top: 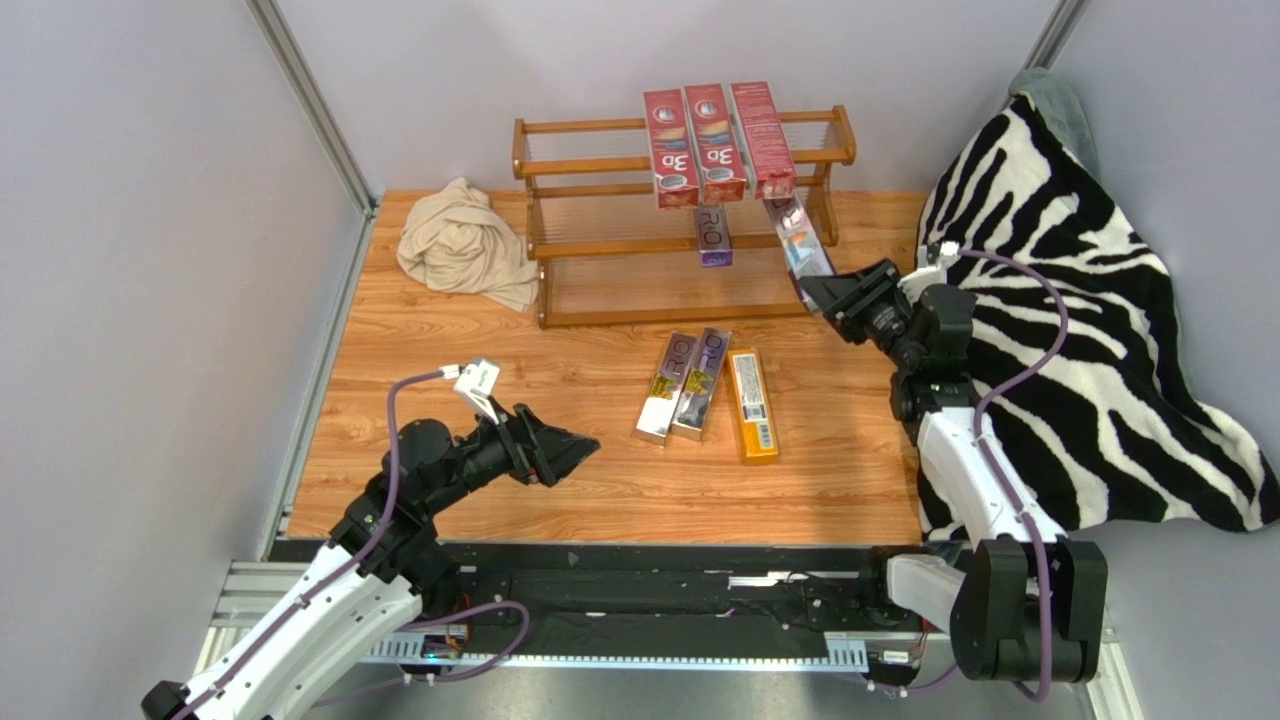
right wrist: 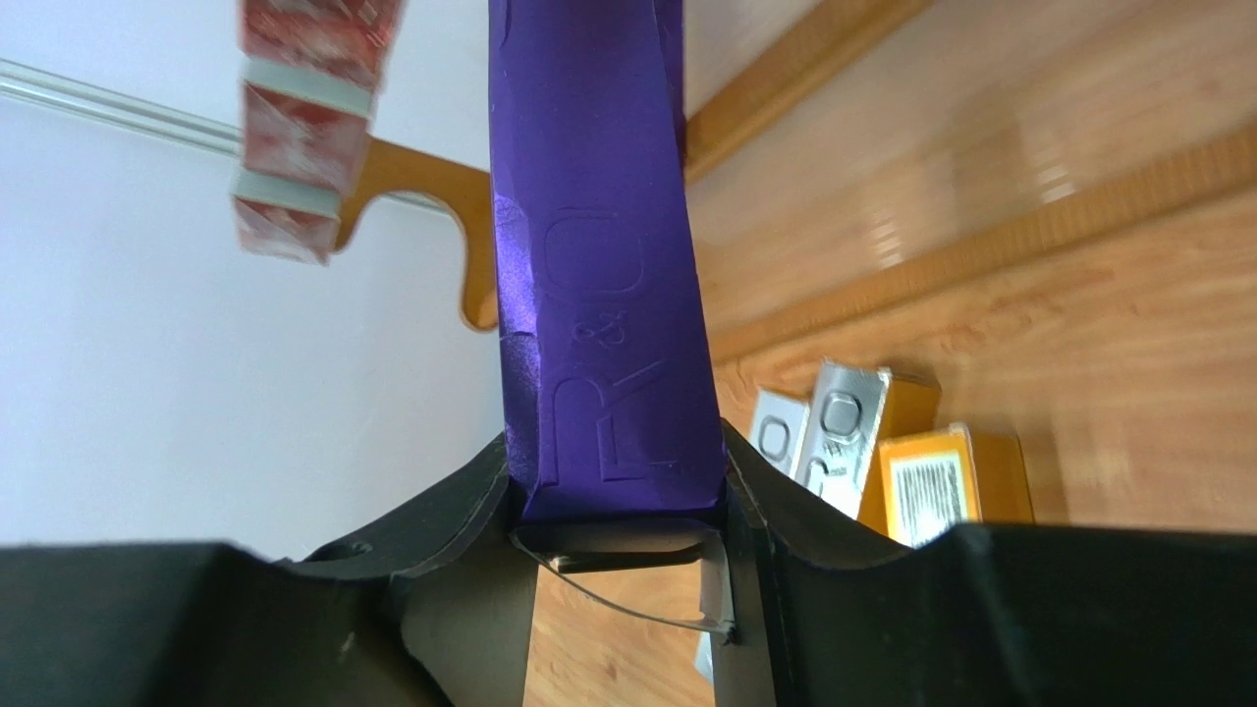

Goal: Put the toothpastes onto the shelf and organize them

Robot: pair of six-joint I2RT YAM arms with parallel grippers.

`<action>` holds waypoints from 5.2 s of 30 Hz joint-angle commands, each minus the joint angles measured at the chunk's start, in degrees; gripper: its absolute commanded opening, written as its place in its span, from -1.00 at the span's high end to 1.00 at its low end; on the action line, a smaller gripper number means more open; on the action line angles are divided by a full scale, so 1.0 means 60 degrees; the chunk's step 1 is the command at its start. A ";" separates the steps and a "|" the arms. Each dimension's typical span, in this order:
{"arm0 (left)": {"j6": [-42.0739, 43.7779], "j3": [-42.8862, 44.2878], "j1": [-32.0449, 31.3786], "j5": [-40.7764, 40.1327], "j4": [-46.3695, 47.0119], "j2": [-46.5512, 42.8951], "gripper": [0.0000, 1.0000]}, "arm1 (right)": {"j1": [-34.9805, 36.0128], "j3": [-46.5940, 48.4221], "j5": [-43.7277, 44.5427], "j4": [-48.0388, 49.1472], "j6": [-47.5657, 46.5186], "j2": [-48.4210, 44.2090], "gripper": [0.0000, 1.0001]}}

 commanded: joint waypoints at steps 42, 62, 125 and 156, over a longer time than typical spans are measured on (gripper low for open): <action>-0.0130 -0.0320 -0.0008 0.0176 0.0159 -0.0205 -0.86 | 0.0610 0.3245 0.0007 0.5491 0.4038 0.6606 0.42; -0.0233 -0.0422 -0.0023 0.0117 -0.0134 -0.0791 -0.84 | 0.1181 0.3566 0.0668 0.4818 0.4244 0.6899 -0.08; 0.1130 0.0413 -0.0008 -0.0454 -0.1101 0.0659 -0.91 | 0.4519 -0.1604 0.5866 -0.5188 -0.3124 -0.1453 -0.91; 0.0455 -0.0584 -0.0023 -0.0249 -0.0500 0.0351 -0.89 | 0.6424 -0.1209 0.7521 -0.4191 -0.2656 0.2166 -0.59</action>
